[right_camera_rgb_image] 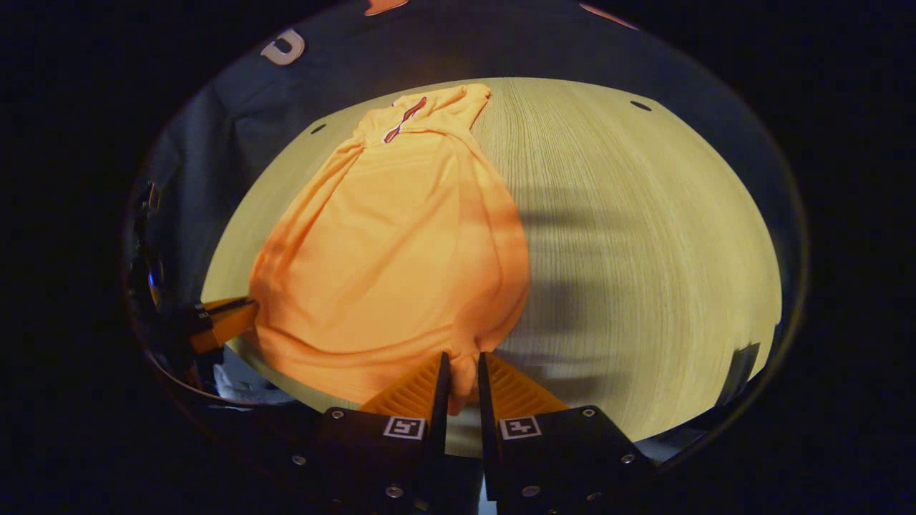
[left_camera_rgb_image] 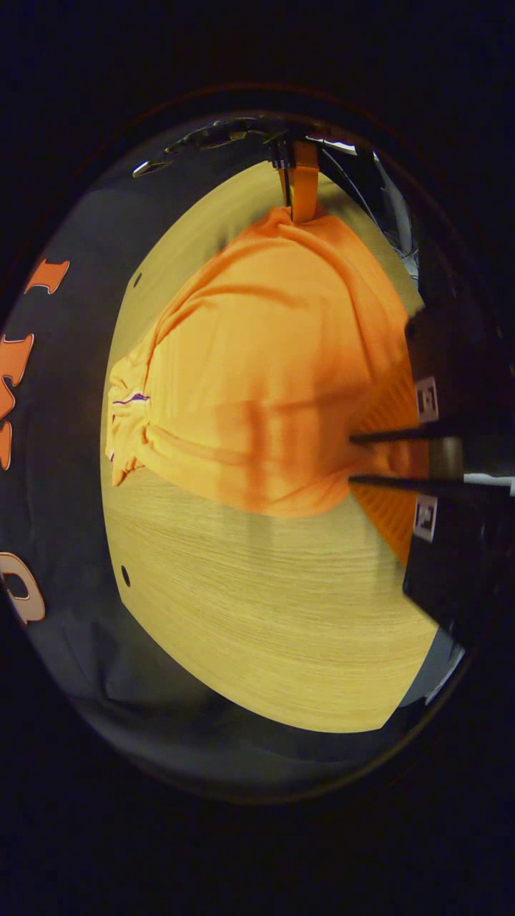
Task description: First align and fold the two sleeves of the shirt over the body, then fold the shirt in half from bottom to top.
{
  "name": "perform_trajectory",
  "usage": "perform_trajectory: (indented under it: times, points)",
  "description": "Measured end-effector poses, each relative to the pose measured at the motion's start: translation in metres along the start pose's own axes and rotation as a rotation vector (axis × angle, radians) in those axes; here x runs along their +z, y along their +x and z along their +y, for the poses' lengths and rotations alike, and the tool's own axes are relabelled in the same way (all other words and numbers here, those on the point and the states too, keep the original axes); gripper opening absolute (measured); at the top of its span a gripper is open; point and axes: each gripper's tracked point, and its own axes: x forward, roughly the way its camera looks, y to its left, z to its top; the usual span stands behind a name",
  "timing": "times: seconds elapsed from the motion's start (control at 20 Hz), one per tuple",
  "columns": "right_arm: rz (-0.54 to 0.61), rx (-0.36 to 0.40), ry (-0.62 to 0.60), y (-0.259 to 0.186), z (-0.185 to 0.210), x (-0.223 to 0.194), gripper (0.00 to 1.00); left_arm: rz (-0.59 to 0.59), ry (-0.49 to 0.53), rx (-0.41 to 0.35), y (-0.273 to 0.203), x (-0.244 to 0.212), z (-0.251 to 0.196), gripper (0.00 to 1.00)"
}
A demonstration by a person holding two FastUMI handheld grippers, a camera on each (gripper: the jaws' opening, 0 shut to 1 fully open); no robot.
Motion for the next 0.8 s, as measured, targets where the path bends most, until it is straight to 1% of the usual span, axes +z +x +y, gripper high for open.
perform_trajectory:
  times: [0.05, 0.1, 0.15, 0.2, 0.25, 0.3, 0.4, 0.65, 0.7, 0.8]
  points:
    - [0.004, 0.055, 0.100, 0.006, 0.007, -0.005, 0.24, 0.004, 0.035, -0.003, 0.000, 0.003, -0.002, 0.07]
    - [0.029, 0.108, 0.172, 0.005, 0.013, -0.004, 0.10, 0.001, 0.037, -0.011, 0.004, 0.007, -0.006, 0.06]
    - [0.030, 0.120, 0.199, 0.006, 0.015, -0.004, 0.10, 0.026, 0.019, -0.043, 0.007, 0.000, -0.015, 0.01]
    - [0.028, 0.116, 0.188, 0.006, 0.014, -0.005, 0.10, 0.032, -0.005, -0.071, 0.004, 0.002, -0.018, 0.01]
    - [0.032, 0.118, 0.149, 0.005, 0.016, -0.008, 0.09, 0.034, -0.036, -0.086, 0.002, 0.004, -0.019, 0.01]
    - [0.018, 0.131, 0.130, 0.003, 0.021, -0.003, 0.09, 0.036, -0.067, -0.093, -0.002, 0.006, -0.017, 0.01]
    - [-0.004, 0.170, 0.130, -0.006, 0.030, 0.005, 0.07, 0.023, -0.117, -0.087, -0.010, 0.015, -0.008, 0.01]
    - [-0.061, 0.288, 0.226, -0.027, 0.043, 0.035, 0.06, -0.067, -0.208, -0.126, -0.033, 0.059, -0.005, 0.01]
    - [-0.072, 0.318, 0.245, -0.031, 0.046, 0.040, 0.06, -0.078, -0.219, -0.129, -0.037, 0.065, -0.003, 0.01]
    - [-0.087, 0.349, 0.283, -0.038, 0.047, 0.050, 0.06, -0.087, -0.226, -0.122, -0.041, 0.072, 0.002, 0.01]
